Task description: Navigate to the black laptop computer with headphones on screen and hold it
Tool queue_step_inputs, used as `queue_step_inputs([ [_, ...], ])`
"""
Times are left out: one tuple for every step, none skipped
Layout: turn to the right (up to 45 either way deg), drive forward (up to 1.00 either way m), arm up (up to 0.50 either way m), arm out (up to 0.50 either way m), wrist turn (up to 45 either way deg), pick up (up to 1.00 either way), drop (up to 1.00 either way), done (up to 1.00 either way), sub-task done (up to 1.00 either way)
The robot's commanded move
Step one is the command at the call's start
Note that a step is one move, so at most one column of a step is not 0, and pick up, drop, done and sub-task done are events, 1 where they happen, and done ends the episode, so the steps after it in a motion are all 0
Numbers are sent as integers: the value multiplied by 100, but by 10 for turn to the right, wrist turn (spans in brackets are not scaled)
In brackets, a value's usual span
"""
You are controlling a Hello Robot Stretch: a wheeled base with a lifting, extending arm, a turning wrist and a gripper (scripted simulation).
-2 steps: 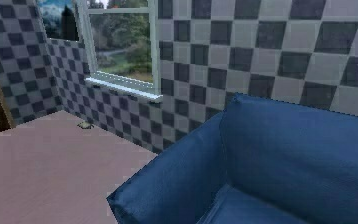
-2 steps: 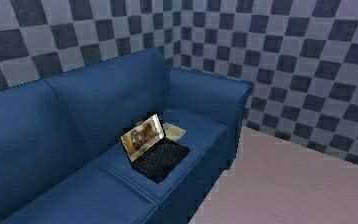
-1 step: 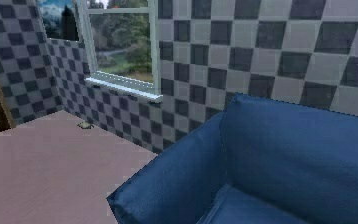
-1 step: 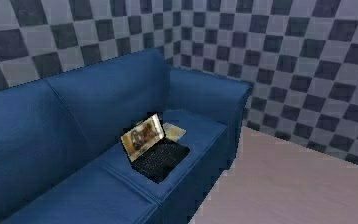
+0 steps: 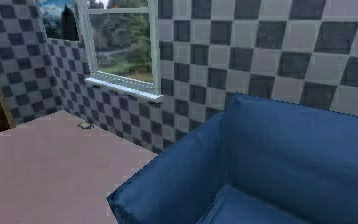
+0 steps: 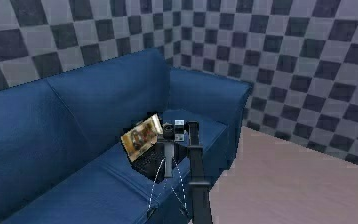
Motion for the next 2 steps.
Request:
queue_step_inputs([
  [0, 0, 0, 0, 450, 0, 0, 0, 0],
  [0, 0, 0, 0, 450, 0, 0, 0, 0],
])
